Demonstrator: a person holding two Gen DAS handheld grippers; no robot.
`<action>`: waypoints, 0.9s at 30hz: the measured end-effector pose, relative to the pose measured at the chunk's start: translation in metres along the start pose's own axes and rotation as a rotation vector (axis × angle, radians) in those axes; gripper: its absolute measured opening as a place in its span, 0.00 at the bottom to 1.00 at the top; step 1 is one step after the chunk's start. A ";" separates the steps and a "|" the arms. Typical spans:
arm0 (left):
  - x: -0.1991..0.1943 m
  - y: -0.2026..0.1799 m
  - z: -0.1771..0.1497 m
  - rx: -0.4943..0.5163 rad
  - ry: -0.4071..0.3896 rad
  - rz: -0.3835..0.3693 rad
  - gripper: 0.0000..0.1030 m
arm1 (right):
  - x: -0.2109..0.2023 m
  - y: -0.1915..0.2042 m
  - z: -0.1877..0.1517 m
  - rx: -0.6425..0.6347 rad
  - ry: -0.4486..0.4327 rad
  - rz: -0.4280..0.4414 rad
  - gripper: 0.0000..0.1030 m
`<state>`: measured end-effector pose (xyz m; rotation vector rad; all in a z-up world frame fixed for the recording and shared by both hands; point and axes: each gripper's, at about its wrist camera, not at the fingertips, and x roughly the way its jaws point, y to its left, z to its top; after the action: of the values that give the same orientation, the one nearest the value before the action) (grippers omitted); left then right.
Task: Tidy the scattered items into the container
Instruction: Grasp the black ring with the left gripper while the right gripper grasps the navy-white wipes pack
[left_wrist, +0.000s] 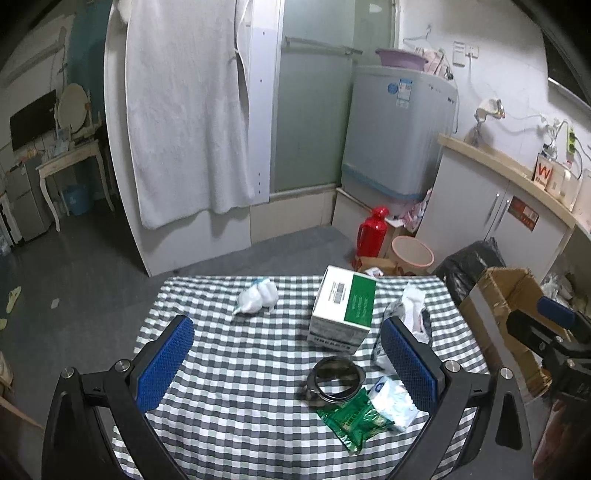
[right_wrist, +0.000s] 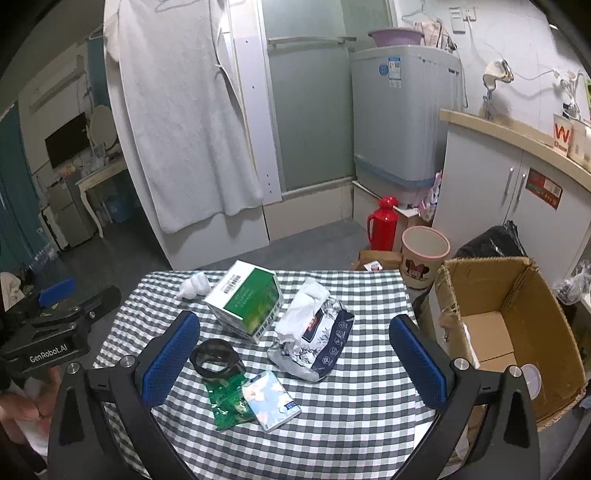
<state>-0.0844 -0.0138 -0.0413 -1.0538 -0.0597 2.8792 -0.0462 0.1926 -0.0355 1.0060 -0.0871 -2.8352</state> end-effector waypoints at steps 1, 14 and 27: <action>0.005 0.000 -0.002 -0.001 0.011 -0.004 1.00 | 0.004 -0.001 -0.001 0.001 0.006 -0.003 1.00; 0.076 -0.006 -0.029 0.026 0.153 -0.016 1.00 | 0.067 -0.016 -0.018 0.021 0.103 -0.016 1.00; 0.127 -0.006 -0.058 0.039 0.258 -0.029 1.00 | 0.129 -0.021 -0.037 0.021 0.199 -0.025 1.00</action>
<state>-0.1436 0.0037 -0.1669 -1.3935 -0.0037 2.6817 -0.1244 0.1941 -0.1466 1.2952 -0.0843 -2.7438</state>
